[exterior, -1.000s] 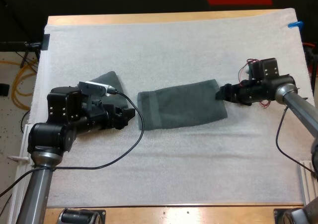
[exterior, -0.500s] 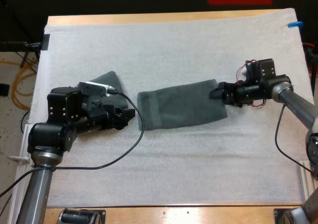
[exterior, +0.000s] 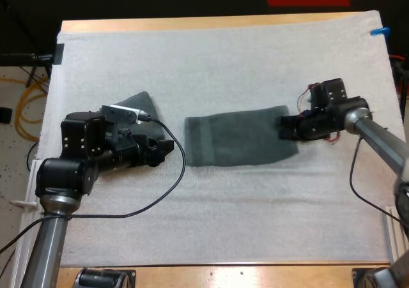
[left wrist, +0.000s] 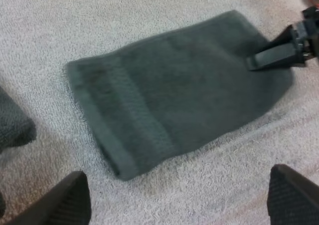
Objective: Pick towel from pile fold and stack
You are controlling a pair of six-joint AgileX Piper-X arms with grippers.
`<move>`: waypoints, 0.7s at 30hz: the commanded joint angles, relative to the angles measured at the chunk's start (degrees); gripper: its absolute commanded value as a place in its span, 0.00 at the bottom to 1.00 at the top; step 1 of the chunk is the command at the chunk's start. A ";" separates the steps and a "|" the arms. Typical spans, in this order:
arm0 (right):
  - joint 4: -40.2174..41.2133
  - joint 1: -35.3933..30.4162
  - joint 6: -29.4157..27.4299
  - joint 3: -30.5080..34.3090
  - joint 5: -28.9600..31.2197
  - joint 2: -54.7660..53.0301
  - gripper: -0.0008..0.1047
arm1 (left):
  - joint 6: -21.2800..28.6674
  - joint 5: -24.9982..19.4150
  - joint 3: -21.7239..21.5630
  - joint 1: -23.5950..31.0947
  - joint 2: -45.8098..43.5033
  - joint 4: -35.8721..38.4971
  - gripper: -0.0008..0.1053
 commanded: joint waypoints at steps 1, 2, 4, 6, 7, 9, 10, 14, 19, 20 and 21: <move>4.58 -0.05 -3.63 0.19 5.05 -3.75 0.01 | 0.32 -0.60 -0.46 0.06 -0.35 0.03 0.67; 6.09 -0.05 -4.78 0.19 7.81 -4.53 0.01 | 0.32 -0.60 -0.46 0.06 -0.35 0.03 0.67; 10.72 -0.05 -9.45 0.19 18.12 -8.56 0.01 | 0.32 -0.60 -0.46 0.06 -0.35 0.03 0.67; 13.61 -0.05 -12.88 0.19 26.70 -11.17 0.01 | 0.32 -0.60 -0.46 0.06 -0.35 0.03 0.67; 14.81 -0.05 -15.27 0.19 32.77 -12.87 0.01 | 0.32 -0.60 -0.46 0.06 -0.35 0.03 0.67; 15.21 -0.05 -18.74 0.19 39.67 -15.35 0.01 | 0.32 -0.60 -0.46 0.06 -0.35 0.03 0.67; 15.04 -0.05 -20.12 0.19 42.83 -16.78 0.01 | 0.32 -0.60 -0.46 0.06 -0.35 0.15 0.67; 14.84 -0.05 -20.98 0.19 46.55 -19.59 0.01 | 0.32 -0.60 -0.46 0.06 -0.35 0.18 0.67; 14.73 1.47 -12.48 0.19 36.49 -19.84 0.01 | 0.32 -0.60 -0.46 0.06 -0.35 0.18 0.67; 14.46 1.96 -11.07 0.19 34.19 -19.76 0.01 | 0.32 -0.60 -0.46 0.06 -0.35 0.18 0.67; 13.98 3.01 -9.02 0.19 31.95 -19.44 0.01 | 0.32 -0.60 -0.46 0.06 -0.35 0.18 0.67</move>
